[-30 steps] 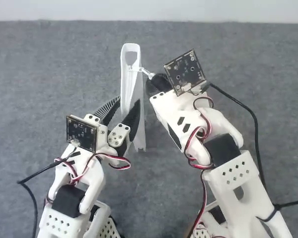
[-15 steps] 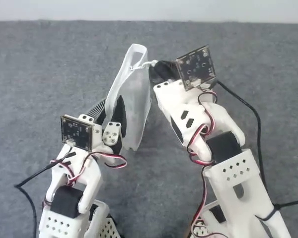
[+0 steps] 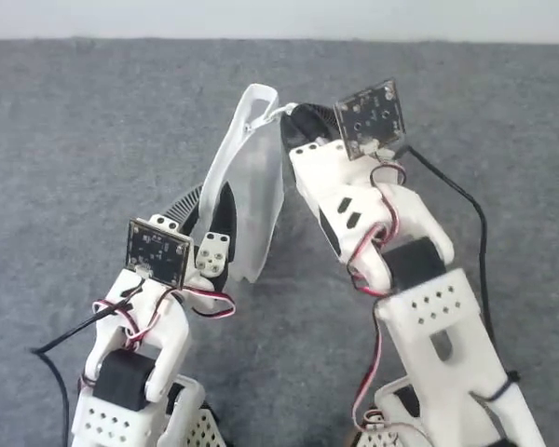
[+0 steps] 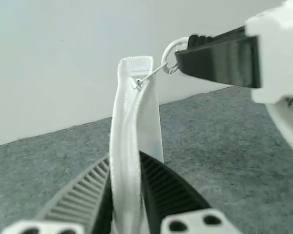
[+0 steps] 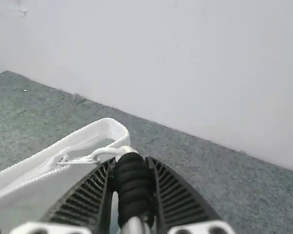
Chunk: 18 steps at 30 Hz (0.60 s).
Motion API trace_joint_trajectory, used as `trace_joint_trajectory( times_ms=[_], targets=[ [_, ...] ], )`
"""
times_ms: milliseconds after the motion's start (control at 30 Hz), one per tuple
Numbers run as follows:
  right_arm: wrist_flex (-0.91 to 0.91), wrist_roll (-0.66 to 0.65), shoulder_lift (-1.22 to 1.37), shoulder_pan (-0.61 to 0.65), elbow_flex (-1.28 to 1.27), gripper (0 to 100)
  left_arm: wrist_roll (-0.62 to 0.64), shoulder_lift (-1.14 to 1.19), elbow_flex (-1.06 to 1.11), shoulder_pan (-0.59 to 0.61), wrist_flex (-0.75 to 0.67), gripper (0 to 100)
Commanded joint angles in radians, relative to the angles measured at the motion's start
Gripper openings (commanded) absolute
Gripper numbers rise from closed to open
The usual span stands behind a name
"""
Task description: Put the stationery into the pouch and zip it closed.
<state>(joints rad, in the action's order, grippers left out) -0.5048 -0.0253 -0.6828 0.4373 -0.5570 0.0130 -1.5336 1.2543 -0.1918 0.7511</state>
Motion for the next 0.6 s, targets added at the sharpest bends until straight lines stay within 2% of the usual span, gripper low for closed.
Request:
trace_joint_trajectory(
  times_ms=[0,233,567],
  targets=[
    [0.038,0.012,0.067,-0.088,0.133,0.6,-0.012,-0.008,-0.025,0.035,0.035,1],
    [0.038,0.041,0.160,-0.159,0.219,0.6,-0.014,-0.008,-0.025,0.035,0.037,1],
    [0.036,0.048,0.375,-0.196,0.420,0.6,-0.015,-0.008,-0.022,0.040,0.038,1]
  ],
)
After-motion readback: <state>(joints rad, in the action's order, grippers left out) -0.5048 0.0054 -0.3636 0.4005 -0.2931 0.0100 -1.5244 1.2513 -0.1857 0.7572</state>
